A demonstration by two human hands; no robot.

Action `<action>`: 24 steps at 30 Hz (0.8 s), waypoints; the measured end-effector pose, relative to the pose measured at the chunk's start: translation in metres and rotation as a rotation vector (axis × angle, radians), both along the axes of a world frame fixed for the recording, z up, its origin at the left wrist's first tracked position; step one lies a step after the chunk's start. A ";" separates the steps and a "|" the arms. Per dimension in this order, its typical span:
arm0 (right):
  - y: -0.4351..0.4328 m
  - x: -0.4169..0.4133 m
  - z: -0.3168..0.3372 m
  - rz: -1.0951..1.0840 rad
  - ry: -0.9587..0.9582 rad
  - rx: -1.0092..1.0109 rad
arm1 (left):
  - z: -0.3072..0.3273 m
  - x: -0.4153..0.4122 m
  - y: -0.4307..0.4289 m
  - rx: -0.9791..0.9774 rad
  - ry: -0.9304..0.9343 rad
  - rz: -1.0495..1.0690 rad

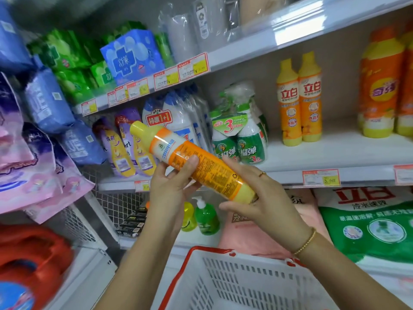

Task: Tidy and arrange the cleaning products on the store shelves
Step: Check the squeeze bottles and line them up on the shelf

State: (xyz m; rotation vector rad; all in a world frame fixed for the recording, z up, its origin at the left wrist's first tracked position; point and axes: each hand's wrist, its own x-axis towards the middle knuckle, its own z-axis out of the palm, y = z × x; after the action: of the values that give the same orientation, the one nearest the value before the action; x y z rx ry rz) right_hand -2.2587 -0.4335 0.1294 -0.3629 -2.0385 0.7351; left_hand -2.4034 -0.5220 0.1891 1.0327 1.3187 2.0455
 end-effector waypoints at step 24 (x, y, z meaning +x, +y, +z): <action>-0.008 0.011 0.025 1.495 0.051 -1.346 | 0.011 -0.020 0.002 -0.087 -0.406 -0.373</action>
State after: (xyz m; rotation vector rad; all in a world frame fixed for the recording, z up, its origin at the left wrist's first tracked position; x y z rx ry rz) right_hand -2.2477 -0.4412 0.1549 0.5981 -1.1258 2.8911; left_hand -2.4234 -0.5205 0.1996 0.7102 0.9190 1.7764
